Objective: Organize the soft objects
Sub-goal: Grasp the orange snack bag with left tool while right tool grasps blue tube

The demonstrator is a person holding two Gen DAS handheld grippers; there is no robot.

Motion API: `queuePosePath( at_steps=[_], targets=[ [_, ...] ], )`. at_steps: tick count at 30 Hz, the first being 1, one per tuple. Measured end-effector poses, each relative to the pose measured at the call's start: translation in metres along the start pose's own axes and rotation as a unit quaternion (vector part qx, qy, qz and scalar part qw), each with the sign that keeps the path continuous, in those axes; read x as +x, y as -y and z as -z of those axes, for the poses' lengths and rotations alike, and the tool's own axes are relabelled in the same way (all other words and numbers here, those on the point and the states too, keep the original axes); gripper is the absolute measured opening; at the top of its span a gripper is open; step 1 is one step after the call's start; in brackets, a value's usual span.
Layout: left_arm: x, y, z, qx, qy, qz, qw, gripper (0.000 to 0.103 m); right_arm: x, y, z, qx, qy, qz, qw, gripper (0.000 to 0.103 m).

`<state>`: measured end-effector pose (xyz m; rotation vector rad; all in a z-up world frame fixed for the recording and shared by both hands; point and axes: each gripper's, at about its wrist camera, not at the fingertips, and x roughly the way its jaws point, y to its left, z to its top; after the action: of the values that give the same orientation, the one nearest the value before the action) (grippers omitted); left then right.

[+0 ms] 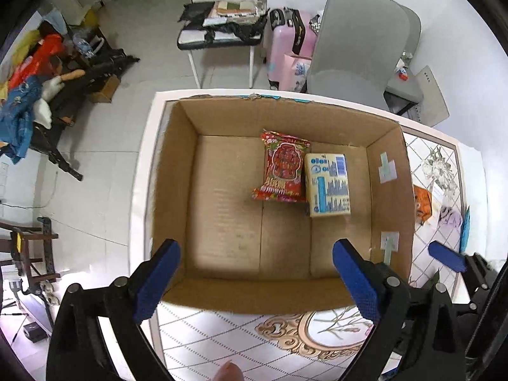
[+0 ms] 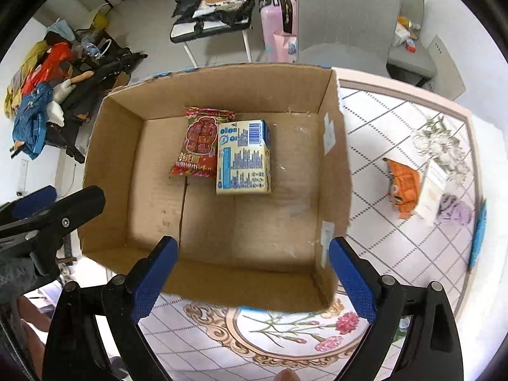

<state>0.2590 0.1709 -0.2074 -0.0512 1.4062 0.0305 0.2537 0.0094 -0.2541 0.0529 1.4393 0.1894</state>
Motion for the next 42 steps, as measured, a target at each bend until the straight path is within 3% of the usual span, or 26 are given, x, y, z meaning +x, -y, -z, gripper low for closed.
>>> queuePosePath(
  at_steps=[4,10,17,20,23,30,36,42],
  targets=[
    [-0.021,0.002,0.025,-0.005,0.015,-0.016,0.9997,0.098,-0.026,0.003,0.021,-0.001,0.015,-0.012,1.000,0.098],
    [-0.051,0.006,0.052,-0.022,0.024,-0.009,0.9994,0.098,-0.063,0.006,0.048,-0.016,0.034,-0.027,0.999,0.098],
    [-0.085,0.040,0.060,-0.024,0.043,0.003,0.9988,0.098,-0.087,0.037,0.064,-0.010,0.030,-0.073,0.997,0.098],
    [-0.088,0.078,0.054,-0.003,0.042,0.016,0.9990,0.098,-0.094,0.085,0.066,0.024,0.032,-0.079,0.996,0.098],
    [-0.076,0.129,0.042,0.024,0.026,0.034,0.9988,0.098,-0.101,0.154,0.071,0.073,0.038,-0.053,0.995,0.098],
    [-0.005,0.264,0.001,0.093,-0.045,0.099,0.9897,0.098,-0.087,0.344,0.089,0.213,0.026,0.026,0.976,0.098],
    [0.092,0.333,-0.036,0.115,-0.122,0.075,0.9830,0.098,-0.037,0.482,0.096,0.310,0.012,0.057,0.949,0.098],
    [0.181,0.354,-0.051,0.115,-0.189,0.020,0.9750,0.097,0.033,0.538,0.087,0.333,-0.043,0.037,0.941,0.097]
  ],
)
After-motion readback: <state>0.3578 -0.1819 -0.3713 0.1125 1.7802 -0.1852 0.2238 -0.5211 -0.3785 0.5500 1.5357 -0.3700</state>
